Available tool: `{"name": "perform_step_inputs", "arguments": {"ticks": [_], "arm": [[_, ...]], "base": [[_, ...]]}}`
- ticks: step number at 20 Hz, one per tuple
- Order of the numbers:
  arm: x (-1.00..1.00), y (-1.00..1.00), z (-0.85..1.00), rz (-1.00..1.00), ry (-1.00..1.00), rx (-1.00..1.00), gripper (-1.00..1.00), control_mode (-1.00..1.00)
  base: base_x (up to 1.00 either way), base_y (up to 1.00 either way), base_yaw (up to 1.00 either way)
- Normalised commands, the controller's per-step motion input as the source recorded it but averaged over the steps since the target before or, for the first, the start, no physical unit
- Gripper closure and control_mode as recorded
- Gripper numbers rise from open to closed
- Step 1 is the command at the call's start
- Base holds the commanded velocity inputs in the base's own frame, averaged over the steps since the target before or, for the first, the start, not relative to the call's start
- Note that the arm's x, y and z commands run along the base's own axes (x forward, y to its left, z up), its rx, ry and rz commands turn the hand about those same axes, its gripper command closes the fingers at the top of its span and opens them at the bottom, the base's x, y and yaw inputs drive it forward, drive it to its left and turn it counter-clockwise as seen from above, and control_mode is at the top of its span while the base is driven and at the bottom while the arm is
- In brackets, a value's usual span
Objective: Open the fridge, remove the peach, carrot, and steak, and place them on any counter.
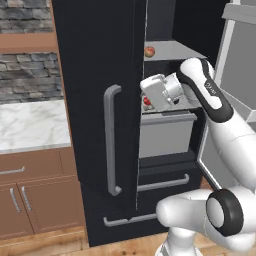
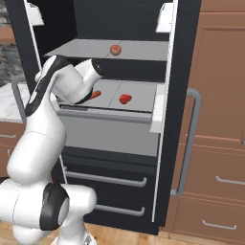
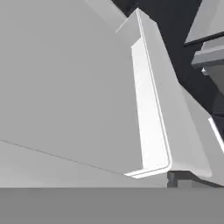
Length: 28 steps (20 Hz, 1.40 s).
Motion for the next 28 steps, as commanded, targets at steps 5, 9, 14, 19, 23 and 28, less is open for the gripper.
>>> {"name": "perform_step_inputs", "arguments": {"ticks": [5, 9, 14, 19, 23, 28], "arm": [[-0.45, 1.0, -0.65, 0.45, -0.35, -0.12, -1.0, -1.0], [-0.98, 1.0, -0.08, 0.19, -0.68, -0.15, -1.0, -1.0], [-0.46, 0.37, 0.57, 0.04, -0.66, -0.02, -1.0, -1.0], [-0.22, -0.57, 0.64, -0.07, -0.24, 0.07, -1.0, -1.0], [-0.23, -0.61, -0.04, -0.55, -0.21, -0.13, -1.0, -1.0], [-0.21, -0.85, 0.0, -0.63, -0.01, -0.03, -1.0, -1.0]], "base": [[0.0, 0.0, 0.0], [0.0, 0.0, 0.0], [0.0, 0.0, 0.0], [0.0, 0.0, 0.0], [0.0, 0.0, 0.0], [0.0, 0.0, 0.0]]}}
